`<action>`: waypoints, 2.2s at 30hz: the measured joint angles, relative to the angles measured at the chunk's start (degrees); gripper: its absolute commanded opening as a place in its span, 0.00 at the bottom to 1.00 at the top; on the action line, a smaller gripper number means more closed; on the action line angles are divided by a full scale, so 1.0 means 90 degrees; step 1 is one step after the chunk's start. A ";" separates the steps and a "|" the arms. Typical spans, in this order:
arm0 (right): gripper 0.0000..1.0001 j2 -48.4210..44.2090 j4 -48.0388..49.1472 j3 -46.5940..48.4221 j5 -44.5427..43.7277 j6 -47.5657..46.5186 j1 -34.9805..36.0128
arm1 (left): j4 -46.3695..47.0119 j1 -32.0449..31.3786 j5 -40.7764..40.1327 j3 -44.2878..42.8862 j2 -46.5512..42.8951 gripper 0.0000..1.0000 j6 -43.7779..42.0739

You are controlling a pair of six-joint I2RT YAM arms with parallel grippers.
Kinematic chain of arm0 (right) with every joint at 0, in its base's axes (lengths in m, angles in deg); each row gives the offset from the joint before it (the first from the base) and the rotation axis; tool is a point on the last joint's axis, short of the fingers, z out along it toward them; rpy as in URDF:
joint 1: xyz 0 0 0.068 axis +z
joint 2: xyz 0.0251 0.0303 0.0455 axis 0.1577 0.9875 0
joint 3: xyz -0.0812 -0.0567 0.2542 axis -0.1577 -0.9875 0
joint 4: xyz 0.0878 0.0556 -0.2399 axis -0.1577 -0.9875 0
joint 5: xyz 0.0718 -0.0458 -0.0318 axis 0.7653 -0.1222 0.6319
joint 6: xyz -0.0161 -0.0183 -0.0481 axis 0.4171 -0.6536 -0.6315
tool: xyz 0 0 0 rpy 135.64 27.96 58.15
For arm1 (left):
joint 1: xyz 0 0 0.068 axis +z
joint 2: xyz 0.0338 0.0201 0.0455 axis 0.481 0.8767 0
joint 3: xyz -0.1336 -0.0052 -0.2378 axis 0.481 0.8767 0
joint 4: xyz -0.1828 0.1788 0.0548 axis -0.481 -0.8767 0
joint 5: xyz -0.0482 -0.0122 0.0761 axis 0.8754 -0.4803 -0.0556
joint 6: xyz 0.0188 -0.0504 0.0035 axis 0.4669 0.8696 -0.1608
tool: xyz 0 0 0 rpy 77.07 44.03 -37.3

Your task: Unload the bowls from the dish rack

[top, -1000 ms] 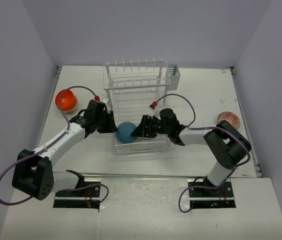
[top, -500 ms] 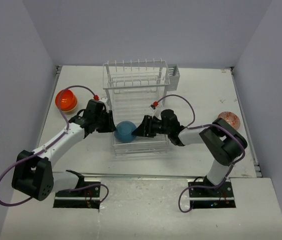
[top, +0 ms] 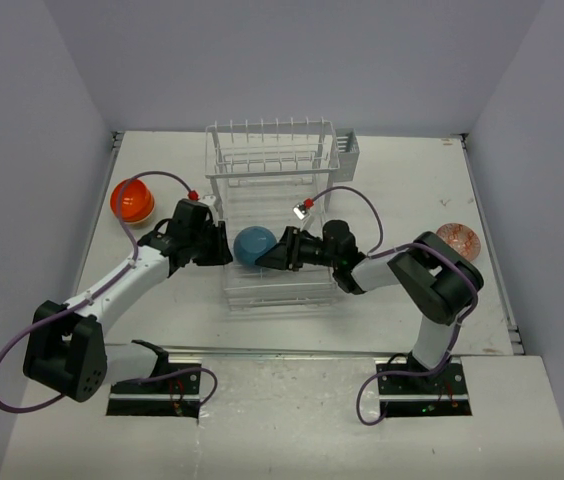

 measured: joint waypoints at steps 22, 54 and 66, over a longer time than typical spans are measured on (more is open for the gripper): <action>0.51 -0.1350 -0.2341 0.0202 -0.0947 -0.1447 -0.0005 | 0.0138 0.0000 0.0134 0.0000 -0.0512 0.58 0.0015; 0.00 0.0012 -0.3718 0.2069 -0.1712 -0.1938 -0.0187 | 0.0168 0.0000 0.0039 0.0000 -0.0452 0.61 0.0092; 0.00 -0.0556 -0.4075 0.1557 -0.1353 -0.2033 0.0189 | 0.0165 0.0000 -0.0029 0.0000 -0.0277 0.69 0.0129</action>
